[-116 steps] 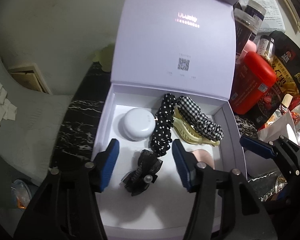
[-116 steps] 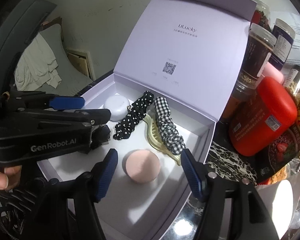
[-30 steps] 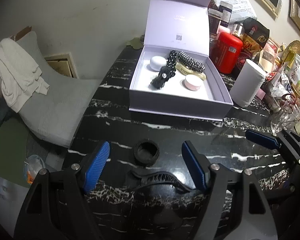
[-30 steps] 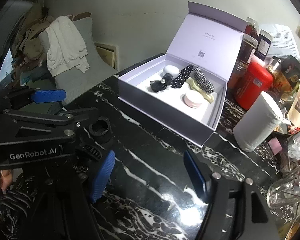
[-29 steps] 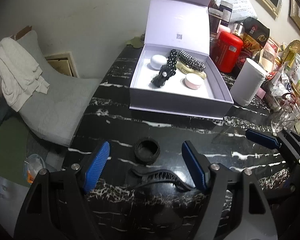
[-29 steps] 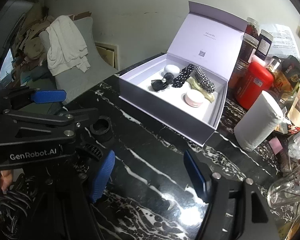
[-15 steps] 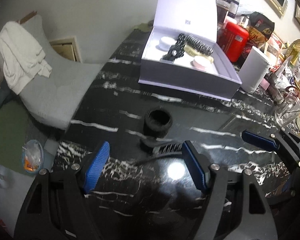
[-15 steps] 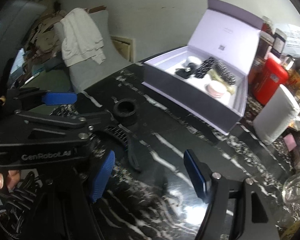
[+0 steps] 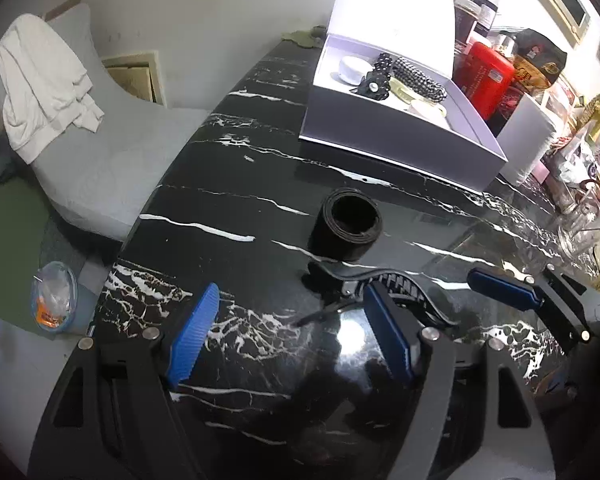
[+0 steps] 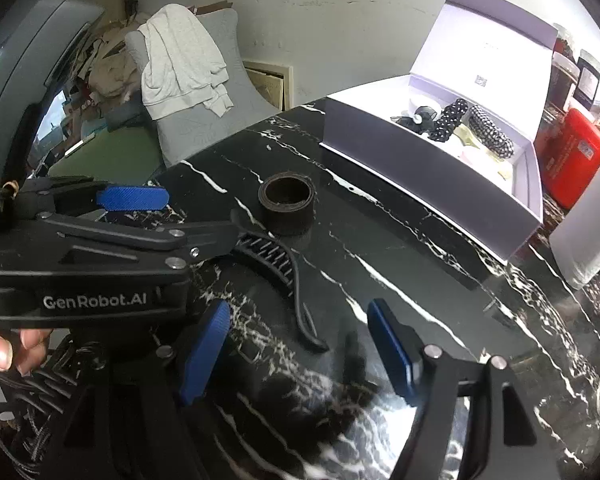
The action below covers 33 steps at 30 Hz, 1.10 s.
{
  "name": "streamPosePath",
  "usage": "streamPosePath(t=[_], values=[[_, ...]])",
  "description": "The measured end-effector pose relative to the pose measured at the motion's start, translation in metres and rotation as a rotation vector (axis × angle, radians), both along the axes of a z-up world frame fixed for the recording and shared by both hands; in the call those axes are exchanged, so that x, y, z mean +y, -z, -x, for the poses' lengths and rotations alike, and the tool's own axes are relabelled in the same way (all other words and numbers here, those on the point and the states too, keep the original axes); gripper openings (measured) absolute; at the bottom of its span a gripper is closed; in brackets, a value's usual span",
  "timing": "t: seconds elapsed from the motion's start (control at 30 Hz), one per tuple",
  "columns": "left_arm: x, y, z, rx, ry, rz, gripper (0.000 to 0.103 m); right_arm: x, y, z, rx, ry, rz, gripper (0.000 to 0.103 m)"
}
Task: Organize objects
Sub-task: 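Move the left gripper toward the coiled black belt while the right approaches the black claw clip, then grasp the coiled belt with the left gripper while the right grasps the claw clip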
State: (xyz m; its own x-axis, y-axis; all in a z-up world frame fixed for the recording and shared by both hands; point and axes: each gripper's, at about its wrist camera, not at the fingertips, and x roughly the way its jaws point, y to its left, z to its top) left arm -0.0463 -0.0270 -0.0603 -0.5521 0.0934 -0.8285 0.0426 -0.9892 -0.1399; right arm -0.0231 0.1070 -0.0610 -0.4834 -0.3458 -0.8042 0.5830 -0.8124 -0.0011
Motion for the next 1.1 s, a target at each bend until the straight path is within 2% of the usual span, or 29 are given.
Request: streamPosePath(t=[0.1, 0.2, 0.23, 0.27, 0.33, 0.37, 0.93, 1.1], values=[[0.001, 0.003, 0.009, -0.018, 0.011, 0.008, 0.074, -0.002, 0.004, 0.008, -0.011, -0.002, 0.008, 0.071], [0.006, 0.005, 0.016, -0.027, 0.036, 0.001, 0.074, -0.004, 0.01, 0.017, -0.034, -0.022, 0.008, 0.058], [0.007, 0.005, 0.018, -0.025, 0.041, 0.001, 0.074, -0.004, 0.012, 0.02, -0.043, -0.025, 0.008, 0.048], [0.01, 0.005, 0.02, -0.027, 0.05, 0.004, 0.074, -0.004, 0.014, 0.024, -0.06, -0.03, 0.011, 0.033], [0.012, 0.004, 0.024, -0.024, 0.064, 0.002, 0.074, -0.002, 0.013, 0.028, -0.064, -0.035, 0.03, 0.02], [0.013, 0.003, 0.026, -0.023, 0.067, -0.002, 0.074, 0.0, 0.014, 0.031, -0.079, -0.032, 0.037, 0.017], [0.035, 0.005, 0.052, -0.007, 0.084, -0.006, 0.074, 0.053, 0.012, 0.035, -0.073, 0.076, -0.007, 0.015], [0.049, 0.006, 0.06, 0.0, 0.099, 0.044, 0.074, 0.068, 0.012, 0.042, -0.063, 0.152, -0.043, 0.015]])
